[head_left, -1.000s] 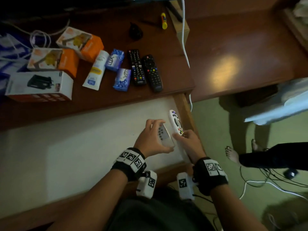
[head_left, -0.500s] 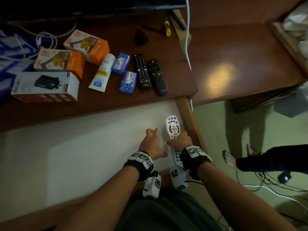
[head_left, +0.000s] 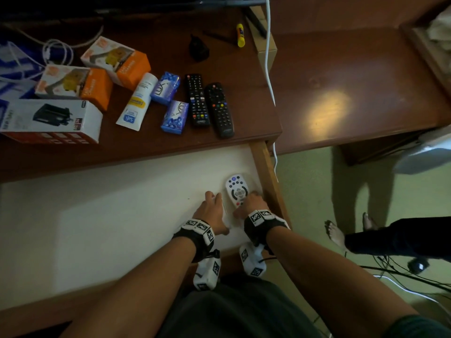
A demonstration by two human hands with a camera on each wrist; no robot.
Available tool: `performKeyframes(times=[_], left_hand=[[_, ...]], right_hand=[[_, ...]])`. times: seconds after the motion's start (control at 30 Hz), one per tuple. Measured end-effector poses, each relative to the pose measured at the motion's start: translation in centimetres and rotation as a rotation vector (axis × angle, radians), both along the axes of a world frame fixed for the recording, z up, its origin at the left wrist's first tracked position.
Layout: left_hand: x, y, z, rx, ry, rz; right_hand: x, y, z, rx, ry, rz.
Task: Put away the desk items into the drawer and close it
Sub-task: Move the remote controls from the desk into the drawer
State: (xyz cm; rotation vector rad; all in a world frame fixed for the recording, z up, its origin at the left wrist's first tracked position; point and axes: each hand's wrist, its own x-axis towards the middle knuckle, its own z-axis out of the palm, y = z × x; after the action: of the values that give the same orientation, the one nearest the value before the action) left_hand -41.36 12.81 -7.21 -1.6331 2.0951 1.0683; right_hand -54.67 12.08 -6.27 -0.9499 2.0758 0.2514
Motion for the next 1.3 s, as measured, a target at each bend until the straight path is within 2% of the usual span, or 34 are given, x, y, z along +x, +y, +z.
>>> performKeyframes(times=[0.23,0.37,0.43,0.57,0.77,1.1,1.3], left_hand=[[-0.7,-0.3,-0.7,-0.023,-0.024,0.042],[-0.6,-0.8,-0.8,0.013,-0.017,0.075],[-0.4,-1.1,-0.8,0.040,-0.035,0.121],[0.1,-1.7,-1.2,0.189,-0.023,0.211],[-0.5,-2.3,-1.1,0.339,0.121,0.317],[-2.3,-2.3,-1.1,0.533,0.275,0.525],[-3.6,-2.2,-1.0,0.566,0.280,0.491]], right_hand=[[-0.3,-0.8,-0.5,0.035,0.002,0.053],[-0.1,-2.0,-0.1,-0.010,0.016,0.084],[0.2,-2.9,0.3,-0.073,0.036,0.169],[0.6,-4.7,1.2,-0.163,0.106,0.462],[0.2,-5.6,0.7,-0.014,0.136,0.737],[-1.9,-5.9,0.6,-0.103,0.236,0.809],[-2.2,-5.9,0.3,-0.090,0.226,0.847]])
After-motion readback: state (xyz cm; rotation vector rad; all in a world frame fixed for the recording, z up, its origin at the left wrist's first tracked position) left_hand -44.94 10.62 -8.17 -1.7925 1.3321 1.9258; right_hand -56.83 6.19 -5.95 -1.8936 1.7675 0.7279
